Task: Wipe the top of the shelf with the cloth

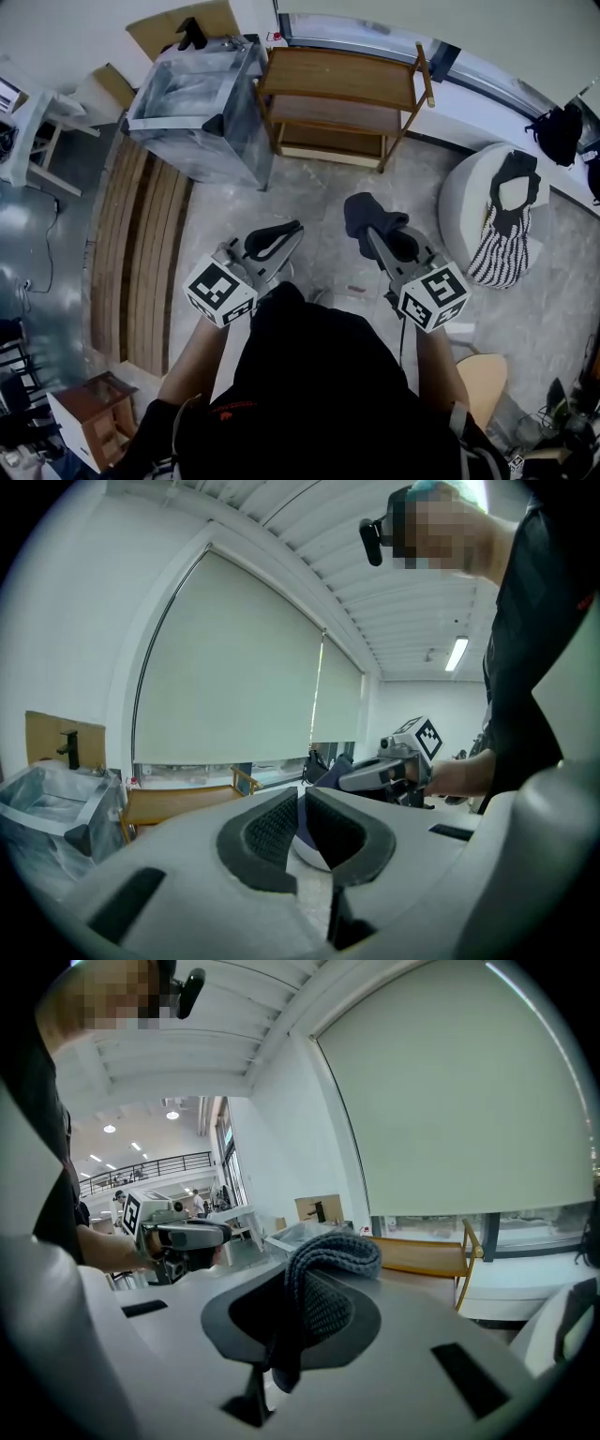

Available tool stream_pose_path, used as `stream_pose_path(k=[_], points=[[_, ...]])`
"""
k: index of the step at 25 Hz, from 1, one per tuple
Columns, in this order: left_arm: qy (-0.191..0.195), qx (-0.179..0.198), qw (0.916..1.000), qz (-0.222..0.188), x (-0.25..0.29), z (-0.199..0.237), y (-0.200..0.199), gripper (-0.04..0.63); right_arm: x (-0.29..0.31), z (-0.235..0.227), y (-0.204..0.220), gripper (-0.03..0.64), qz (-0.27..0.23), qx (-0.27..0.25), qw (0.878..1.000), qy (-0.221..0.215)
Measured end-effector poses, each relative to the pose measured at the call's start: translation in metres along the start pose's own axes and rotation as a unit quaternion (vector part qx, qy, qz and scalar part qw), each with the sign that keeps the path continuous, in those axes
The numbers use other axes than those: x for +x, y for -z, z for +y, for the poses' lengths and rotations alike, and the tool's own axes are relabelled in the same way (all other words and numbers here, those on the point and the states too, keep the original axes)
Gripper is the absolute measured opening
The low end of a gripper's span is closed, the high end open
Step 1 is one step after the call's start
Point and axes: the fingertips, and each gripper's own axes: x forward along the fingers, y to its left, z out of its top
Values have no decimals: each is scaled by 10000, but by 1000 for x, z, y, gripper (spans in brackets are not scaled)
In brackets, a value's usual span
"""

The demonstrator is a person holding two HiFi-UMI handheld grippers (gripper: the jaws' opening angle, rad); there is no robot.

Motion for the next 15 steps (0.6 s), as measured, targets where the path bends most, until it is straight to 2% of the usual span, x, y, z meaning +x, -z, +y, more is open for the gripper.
stream_pose_path(k=[15], points=[[67, -21, 10000, 62, 43, 27, -1, 40, 18, -47, -2, 29, 33, 148, 9999, 24]])
